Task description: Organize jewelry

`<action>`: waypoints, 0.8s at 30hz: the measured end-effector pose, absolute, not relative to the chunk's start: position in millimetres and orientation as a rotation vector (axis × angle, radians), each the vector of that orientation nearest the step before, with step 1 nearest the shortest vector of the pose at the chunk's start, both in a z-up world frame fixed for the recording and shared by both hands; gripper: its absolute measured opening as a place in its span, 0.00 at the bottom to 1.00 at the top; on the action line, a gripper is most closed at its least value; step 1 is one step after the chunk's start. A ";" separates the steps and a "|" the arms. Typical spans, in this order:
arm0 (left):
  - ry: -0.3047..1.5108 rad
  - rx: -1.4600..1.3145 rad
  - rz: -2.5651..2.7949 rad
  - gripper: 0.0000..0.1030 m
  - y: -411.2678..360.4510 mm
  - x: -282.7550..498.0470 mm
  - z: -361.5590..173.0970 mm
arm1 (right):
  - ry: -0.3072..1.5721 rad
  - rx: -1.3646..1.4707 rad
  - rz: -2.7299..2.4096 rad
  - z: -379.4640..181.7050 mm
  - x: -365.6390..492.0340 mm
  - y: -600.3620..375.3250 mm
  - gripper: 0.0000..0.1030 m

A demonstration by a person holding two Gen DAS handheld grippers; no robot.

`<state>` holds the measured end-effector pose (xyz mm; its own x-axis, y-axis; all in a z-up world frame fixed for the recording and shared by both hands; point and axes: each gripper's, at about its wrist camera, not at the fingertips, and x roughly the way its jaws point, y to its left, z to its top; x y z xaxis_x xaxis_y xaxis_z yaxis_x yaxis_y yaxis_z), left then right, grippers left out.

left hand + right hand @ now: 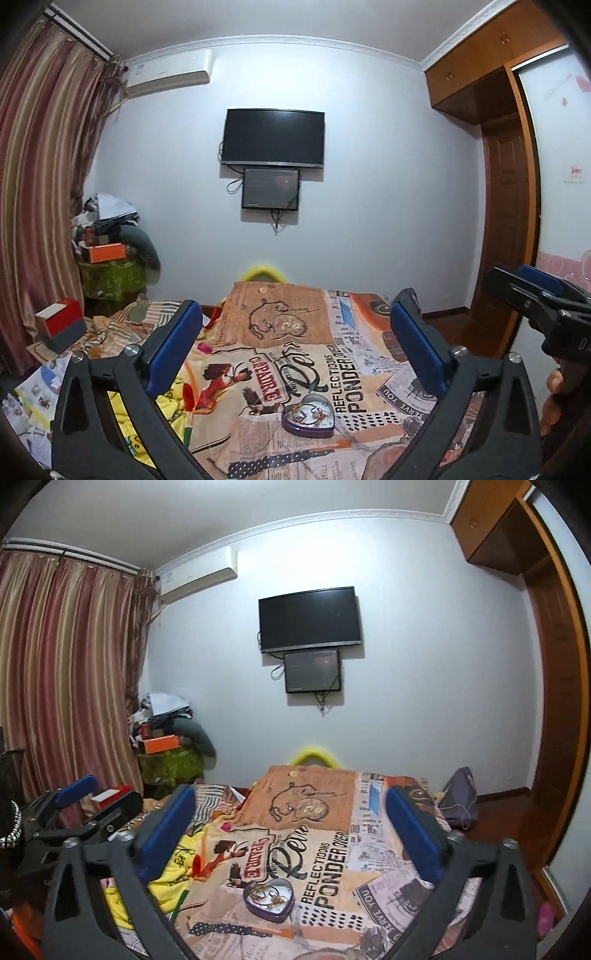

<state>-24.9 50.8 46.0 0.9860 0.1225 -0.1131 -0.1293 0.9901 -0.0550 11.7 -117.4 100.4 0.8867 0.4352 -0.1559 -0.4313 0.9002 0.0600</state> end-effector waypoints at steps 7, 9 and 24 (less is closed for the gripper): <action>0.124 -0.069 0.133 0.99 53.9 -29.5 41.7 | 0.187 -0.001 0.448 98.8 12.2 -115.4 1.00; 0.123 -0.067 0.135 0.99 51.4 -31.6 41.6 | 0.189 0.000 0.448 98.3 10.7 -116.9 1.00; 0.141 -0.047 0.110 0.99 45.7 -29.6 37.1 | 0.225 0.002 0.447 89.8 3.0 -125.4 1.00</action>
